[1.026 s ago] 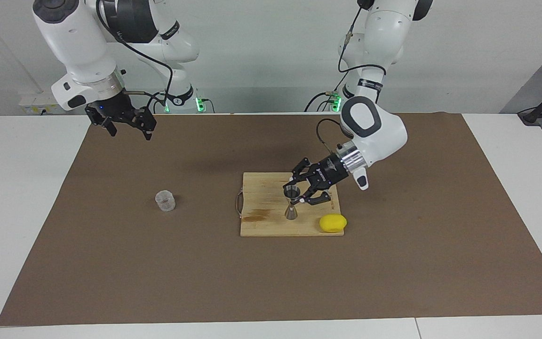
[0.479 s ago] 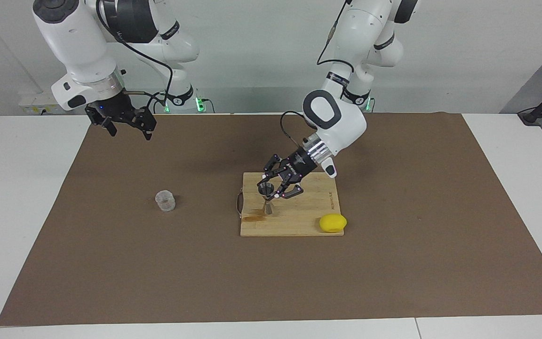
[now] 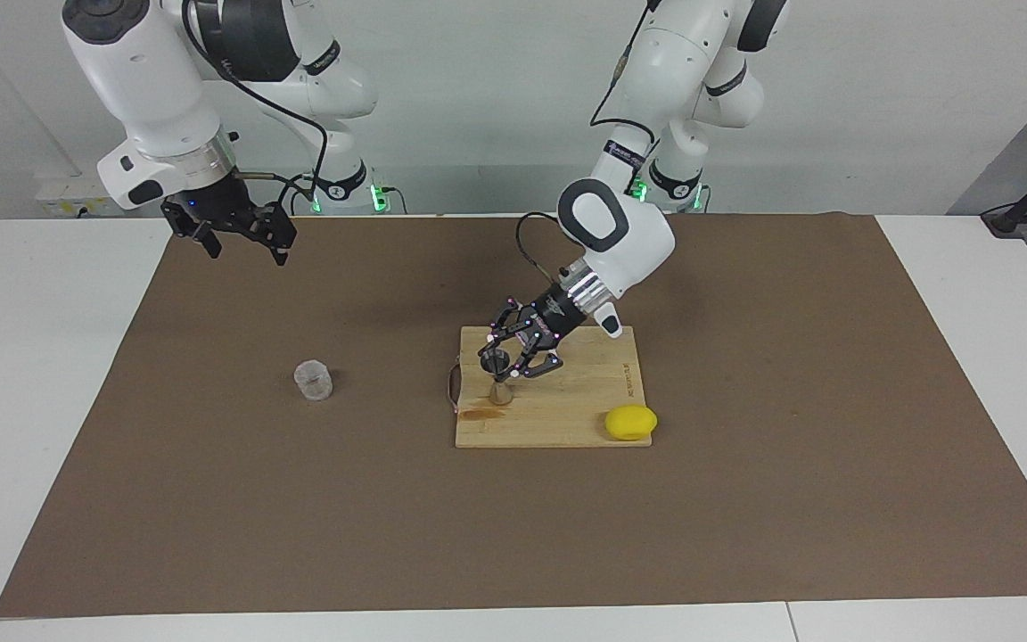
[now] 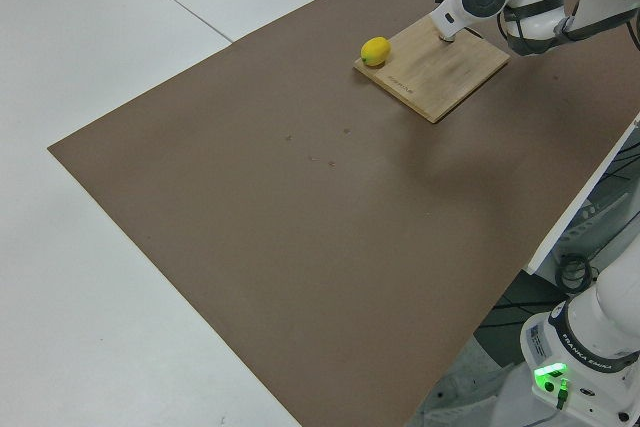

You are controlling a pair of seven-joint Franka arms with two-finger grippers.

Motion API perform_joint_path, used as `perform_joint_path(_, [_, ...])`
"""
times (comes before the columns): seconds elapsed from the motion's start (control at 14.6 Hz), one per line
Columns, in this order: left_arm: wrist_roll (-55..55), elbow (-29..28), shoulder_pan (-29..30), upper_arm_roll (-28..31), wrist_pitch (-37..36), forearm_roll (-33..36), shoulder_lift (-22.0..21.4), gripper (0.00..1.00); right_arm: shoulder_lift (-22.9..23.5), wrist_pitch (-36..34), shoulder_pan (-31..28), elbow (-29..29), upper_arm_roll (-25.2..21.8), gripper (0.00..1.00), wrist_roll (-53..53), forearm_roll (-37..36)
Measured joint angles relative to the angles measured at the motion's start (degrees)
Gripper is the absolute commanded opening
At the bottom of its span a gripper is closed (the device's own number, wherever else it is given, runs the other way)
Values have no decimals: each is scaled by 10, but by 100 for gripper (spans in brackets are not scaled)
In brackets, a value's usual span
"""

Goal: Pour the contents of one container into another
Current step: 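Carry the dark cup with the left gripper onto the wooden board, then set down the dark cup while the right gripper reaches the clear cup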

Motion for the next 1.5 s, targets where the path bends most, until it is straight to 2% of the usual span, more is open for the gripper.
perform_joint_path(0.48, [56,10,-3,0,0,-17,5,0,0,0,0,0,0,100,0,0])
perform_joint_path(0.55, [59,11,-4,0,0,-23,6,0,0,0,0,-1,0,96,0,0])
perform_joint_path(0.75, [64,13,-5,0,0,-30,9,0,0,5,-1,-1,0,95,9,0])
perform_joint_path(1.03, [70,14,-7,0,0,-33,14,0,2,17,-11,-4,-2,95,101,23])
perform_joint_path(1.3, [77,15,-7,0,0,-40,14,0,23,58,-32,-9,-4,92,202,43])
perform_joint_path(1.5, [82,15,-7,0,0,-47,15,11,46,92,-47,-11,-4,92,322,92])
